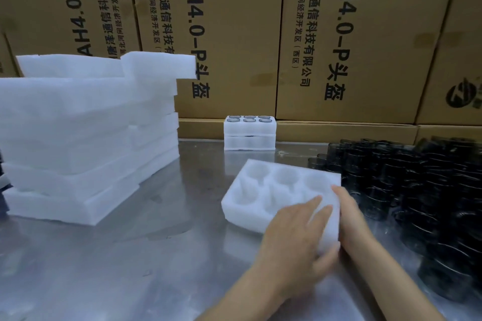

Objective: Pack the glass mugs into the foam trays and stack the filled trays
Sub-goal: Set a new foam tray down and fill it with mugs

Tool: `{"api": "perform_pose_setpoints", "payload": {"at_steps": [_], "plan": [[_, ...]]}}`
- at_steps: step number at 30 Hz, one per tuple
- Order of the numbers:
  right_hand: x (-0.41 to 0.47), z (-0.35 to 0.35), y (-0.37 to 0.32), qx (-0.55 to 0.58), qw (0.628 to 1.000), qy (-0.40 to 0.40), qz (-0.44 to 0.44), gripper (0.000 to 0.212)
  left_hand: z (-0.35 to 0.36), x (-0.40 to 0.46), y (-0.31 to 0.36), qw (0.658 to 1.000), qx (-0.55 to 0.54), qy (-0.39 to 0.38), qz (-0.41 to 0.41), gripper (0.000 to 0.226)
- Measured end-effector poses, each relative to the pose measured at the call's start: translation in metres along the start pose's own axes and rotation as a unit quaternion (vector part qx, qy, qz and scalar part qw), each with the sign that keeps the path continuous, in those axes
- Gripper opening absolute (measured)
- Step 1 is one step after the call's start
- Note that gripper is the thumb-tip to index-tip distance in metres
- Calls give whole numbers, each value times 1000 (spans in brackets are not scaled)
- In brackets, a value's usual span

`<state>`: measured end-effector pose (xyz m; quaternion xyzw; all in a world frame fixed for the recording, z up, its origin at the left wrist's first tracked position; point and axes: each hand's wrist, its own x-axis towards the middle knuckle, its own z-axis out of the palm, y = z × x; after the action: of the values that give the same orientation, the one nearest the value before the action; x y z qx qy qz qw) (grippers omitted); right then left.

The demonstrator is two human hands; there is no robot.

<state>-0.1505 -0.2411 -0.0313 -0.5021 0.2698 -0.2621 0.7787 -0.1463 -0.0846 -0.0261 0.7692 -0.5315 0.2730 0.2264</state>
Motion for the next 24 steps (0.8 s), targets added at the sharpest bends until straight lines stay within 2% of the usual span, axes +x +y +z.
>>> {"api": "perform_pose_setpoints", "payload": {"at_steps": [2, 4, 6, 8, 10, 11, 14, 17, 19, 21, 24], "plan": [[2, -7, -6, 10, 1000, -16, -10, 36, -5, 1, -18, 992, -69, 80, -74, 51], [5, -14, -10, -10, 999, -32, 11, 30, -8, 2, -41, 961, -150, 128, -192, 44], [9, -22, -11, -75, 996, -30, 26, 31, -7, 2, -66, 902, -254, 160, -309, 35], [11, -28, -15, -133, 991, -8, 28, 34, -4, -3, -86, 828, -356, 157, -405, 33], [12, -32, -19, -175, 984, 18, 20, 41, 2, -9, -95, 755, -456, 125, -455, 38], [13, -34, -20, -198, 980, 24, 10, 45, 6, -10, -95, 737, -480, 109, -464, 38], [15, -37, -20, -316, 945, 59, -63, 48, 14, -8, -90, 757, -472, 81, -445, 19], [14, -41, -22, -441, 867, 133, -190, 29, 18, -6, -87, 769, -466, 76, -431, 36], [13, -47, -23, -468, 827, 181, -253, 16, 17, -8, -86, 770, -458, 79, -437, 43], [15, -53, -22, -500, 793, 214, -276, 17, 18, -9, -89, 748, -483, 75, -448, 45], [17, -56, -21, -569, 763, 209, -225, 33, 15, 0, -90, 673, -568, 93, -464, 44]]}}
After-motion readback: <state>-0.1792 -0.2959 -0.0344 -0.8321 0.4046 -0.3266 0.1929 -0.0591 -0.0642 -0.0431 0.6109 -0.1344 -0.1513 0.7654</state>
